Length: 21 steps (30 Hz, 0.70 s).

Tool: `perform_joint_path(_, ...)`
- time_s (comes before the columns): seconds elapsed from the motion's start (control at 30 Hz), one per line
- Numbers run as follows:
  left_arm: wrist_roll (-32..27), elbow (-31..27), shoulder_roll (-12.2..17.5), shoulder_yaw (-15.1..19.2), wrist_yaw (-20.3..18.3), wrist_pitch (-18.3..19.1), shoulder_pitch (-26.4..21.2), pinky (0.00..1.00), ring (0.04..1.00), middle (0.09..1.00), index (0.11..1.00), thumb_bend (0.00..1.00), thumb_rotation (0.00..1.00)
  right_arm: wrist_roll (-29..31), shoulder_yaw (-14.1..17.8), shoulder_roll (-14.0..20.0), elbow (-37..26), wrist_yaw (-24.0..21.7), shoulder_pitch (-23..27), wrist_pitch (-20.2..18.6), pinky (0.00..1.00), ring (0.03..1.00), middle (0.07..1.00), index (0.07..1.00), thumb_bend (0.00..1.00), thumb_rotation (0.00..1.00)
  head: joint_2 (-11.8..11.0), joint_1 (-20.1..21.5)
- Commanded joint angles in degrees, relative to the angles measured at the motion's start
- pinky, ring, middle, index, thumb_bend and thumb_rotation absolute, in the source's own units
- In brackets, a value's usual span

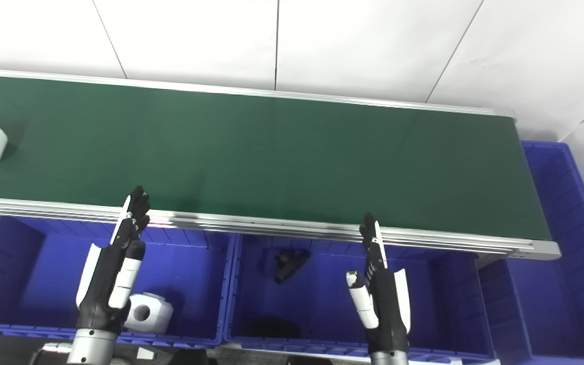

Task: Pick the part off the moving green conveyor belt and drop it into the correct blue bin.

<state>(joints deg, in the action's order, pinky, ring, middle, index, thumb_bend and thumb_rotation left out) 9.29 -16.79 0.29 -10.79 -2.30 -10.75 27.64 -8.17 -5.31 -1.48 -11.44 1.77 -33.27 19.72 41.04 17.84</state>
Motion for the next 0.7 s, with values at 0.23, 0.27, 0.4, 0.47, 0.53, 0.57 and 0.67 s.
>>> perform_joint_path(0.23,0.2,-1.4,-0.4,-0.3,0.4,-0.9,0.1,1.0,1.0,1.0,1.0,0.63,0.95,0.0,0.1,0.0,-0.9,0.6,-0.1,3.4,1.0,0.988,1.0,1.0,0.74,0.96,0.0,0.0)
perform_joint_path(0.27,0.2,-1.4,-0.4,-0.3,0.4,-0.9,0.1,1.0,1.0,1.0,1.0,0.63,0.95,-0.1,0.1,0.0,-0.9,0.6,-0.1,3.3,1.0,0.988,1.0,1.0,0.73,0.96,0.0,0.0)
perform_joint_path(0.4,0.4,-1.4,-0.3,-0.3,0.4,-0.8,0.1,1.0,1.0,1.0,1.0,0.63,0.96,0.2,0.1,0.1,-0.8,0.4,0.0,3.5,1.0,0.99,1.0,1.0,0.72,0.96,-0.1,-0.2)
perform_joint_path(0.47,0.4,-1.4,-0.3,-0.3,0.3,-0.8,0.1,1.0,1.0,1.0,1.0,0.62,0.95,0.6,0.1,0.2,-0.7,0.3,0.0,3.5,1.0,0.992,1.0,1.0,0.72,0.95,-0.1,-0.3)
perform_joint_path(0.53,0.3,-1.4,-0.3,-0.4,0.3,-0.9,0.1,1.0,1.0,1.0,1.0,0.62,0.95,0.7,0.1,0.2,-0.6,0.4,0.0,3.5,1.0,0.992,1.0,1.0,0.73,0.95,-0.1,-0.3)
perform_joint_path(0.57,0.3,-1.5,-0.3,-0.4,0.3,-0.7,0.1,1.0,1.0,1.0,1.0,0.61,0.95,0.6,0.1,0.2,-0.5,0.4,0.0,3.5,1.0,0.992,1.0,1.0,0.73,0.95,-0.1,-0.3)
perform_joint_path(0.67,0.3,-1.6,-0.4,-0.4,0.3,-0.4,0.1,1.0,1.0,1.0,1.0,0.6,0.95,0.4,0.2,0.2,-0.4,0.5,0.1,3.7,1.0,0.99,1.0,1.0,0.73,0.95,-0.1,-0.2)
